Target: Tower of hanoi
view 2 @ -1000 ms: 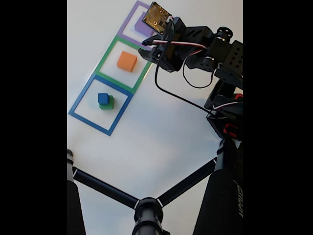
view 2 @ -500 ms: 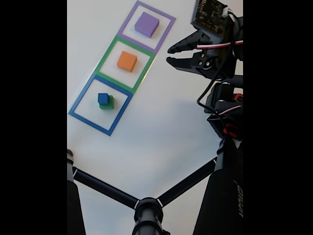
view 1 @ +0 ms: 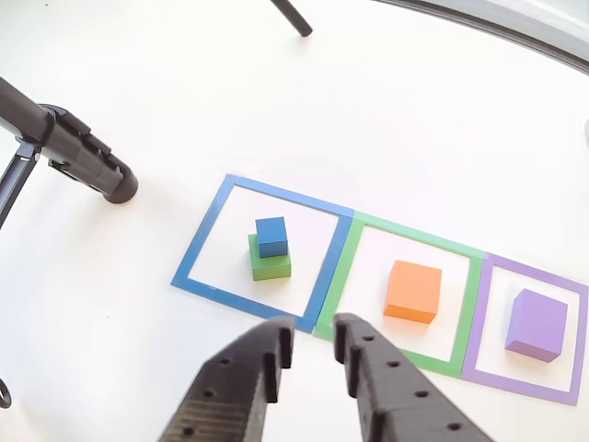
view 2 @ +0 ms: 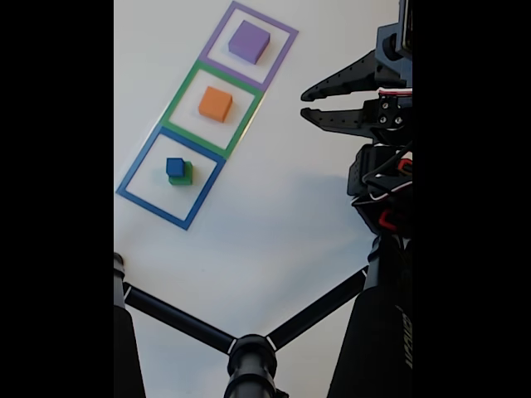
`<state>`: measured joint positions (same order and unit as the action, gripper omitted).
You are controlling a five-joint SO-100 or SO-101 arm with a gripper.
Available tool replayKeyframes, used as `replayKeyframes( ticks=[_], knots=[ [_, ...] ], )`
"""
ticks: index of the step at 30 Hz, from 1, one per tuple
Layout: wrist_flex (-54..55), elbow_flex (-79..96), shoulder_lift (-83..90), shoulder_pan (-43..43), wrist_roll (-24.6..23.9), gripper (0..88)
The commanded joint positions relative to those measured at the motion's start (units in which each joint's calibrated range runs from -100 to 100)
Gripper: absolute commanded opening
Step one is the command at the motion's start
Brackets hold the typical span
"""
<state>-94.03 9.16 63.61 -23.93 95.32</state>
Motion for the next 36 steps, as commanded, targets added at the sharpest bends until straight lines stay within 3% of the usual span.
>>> replayKeyframes(
  ticks=[1,5,10,18,27,36],
  knots=[
    [5.0,5.2,-1.3,-1.0,-0.9,11.7],
    [16.7,18.0,-1.3,0.7,1.0,24.2],
    [40.8,38.6,-1.9,3.4,4.2,30.4],
    [72.1,57.1,-10.8,4.9,4.7,33.0],
    [112.3,69.2,-33.1,5.2,4.7,33.9],
    [136.5,70.7,-54.8,4.2,4.7,33.7]
  ],
)
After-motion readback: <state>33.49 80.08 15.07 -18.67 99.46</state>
